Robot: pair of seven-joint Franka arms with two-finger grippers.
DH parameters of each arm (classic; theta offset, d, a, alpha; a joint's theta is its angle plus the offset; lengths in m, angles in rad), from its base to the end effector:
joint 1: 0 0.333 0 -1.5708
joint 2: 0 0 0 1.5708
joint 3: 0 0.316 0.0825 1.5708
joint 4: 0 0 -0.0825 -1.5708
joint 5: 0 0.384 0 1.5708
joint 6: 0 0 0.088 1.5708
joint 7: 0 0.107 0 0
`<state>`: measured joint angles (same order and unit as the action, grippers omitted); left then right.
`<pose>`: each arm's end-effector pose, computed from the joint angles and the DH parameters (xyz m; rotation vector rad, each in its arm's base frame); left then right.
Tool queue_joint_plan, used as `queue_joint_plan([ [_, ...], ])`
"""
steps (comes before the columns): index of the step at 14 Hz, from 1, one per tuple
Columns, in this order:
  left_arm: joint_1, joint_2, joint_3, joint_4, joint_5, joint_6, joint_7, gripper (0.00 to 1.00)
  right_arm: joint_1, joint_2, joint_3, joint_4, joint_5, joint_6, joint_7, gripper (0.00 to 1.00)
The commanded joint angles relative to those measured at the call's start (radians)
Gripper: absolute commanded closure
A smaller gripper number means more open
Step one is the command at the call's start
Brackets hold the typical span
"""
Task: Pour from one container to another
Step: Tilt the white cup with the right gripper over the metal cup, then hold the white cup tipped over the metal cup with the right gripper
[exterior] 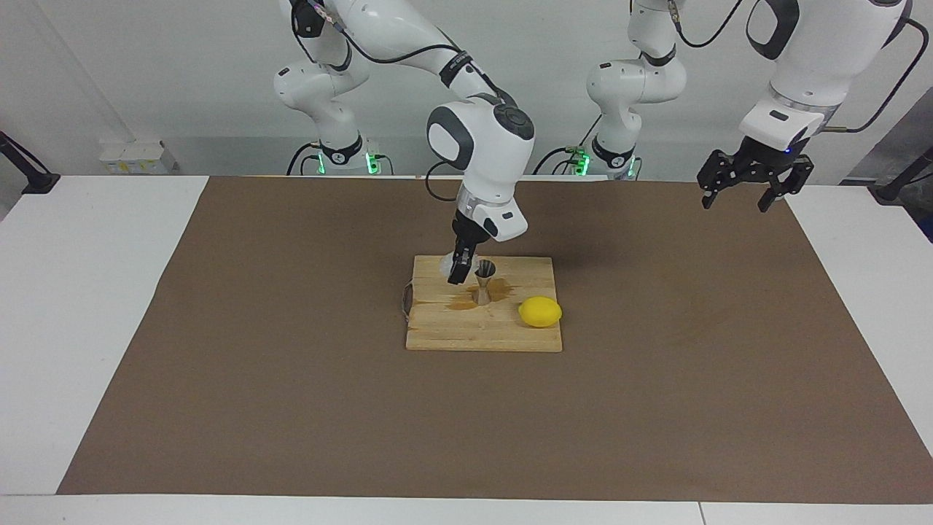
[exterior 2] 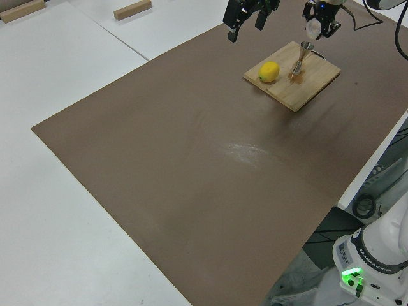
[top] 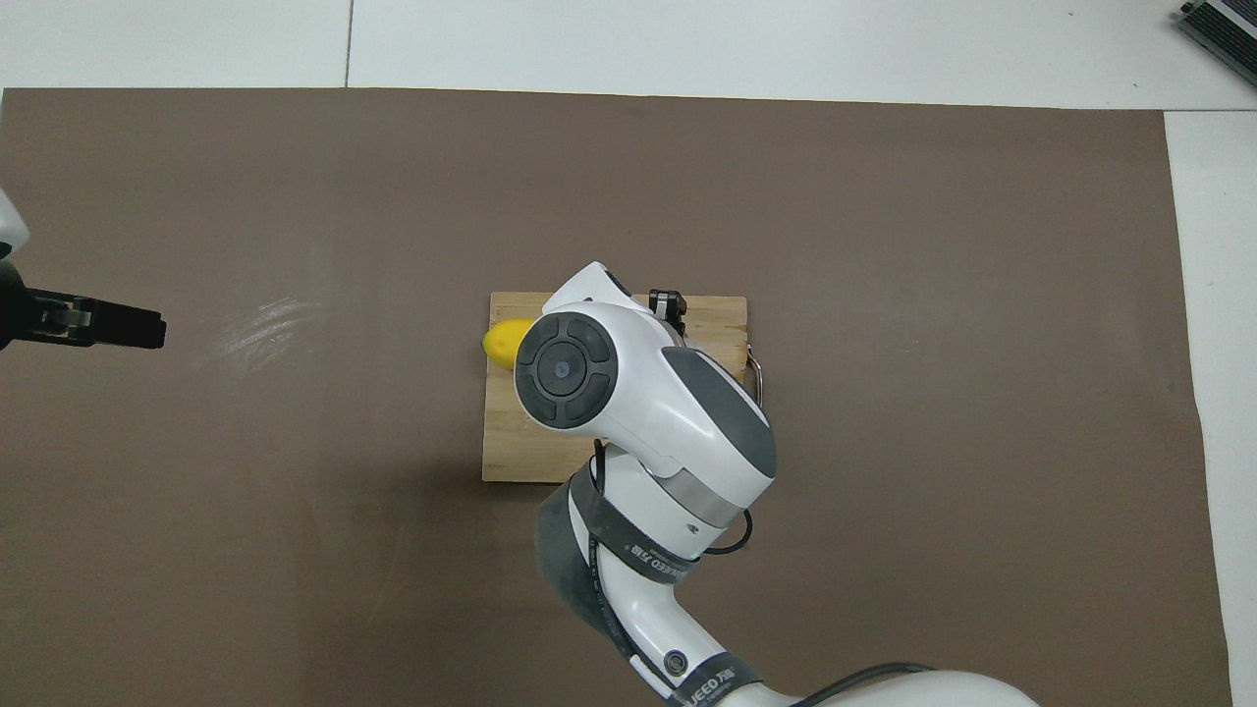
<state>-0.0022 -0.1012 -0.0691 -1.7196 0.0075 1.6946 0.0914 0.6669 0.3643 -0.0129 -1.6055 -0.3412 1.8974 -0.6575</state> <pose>0.5322 -0.0391 0.6197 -3.1137 0.2547 -0.1185 0.5359 0.3812 0.4166 2.1226 1.8512 -0.1028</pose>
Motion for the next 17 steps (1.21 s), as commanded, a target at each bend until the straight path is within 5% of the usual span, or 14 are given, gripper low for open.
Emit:
queue_joint_plan([
  [1, 0.011, -0.002, -0.005, 0.000, -0.011, 0.005, 0.005, 0.00, 0.003, 0.015, 0.005, 0.024, -0.039, -0.029, 0.016, 0.43],
  [17, 0.011, 0.001, -0.005, 0.006, -0.011, 0.008, 0.005, 0.00, 0.042, 0.022, 0.008, 0.002, -0.162, -0.032, 0.016, 0.43],
])
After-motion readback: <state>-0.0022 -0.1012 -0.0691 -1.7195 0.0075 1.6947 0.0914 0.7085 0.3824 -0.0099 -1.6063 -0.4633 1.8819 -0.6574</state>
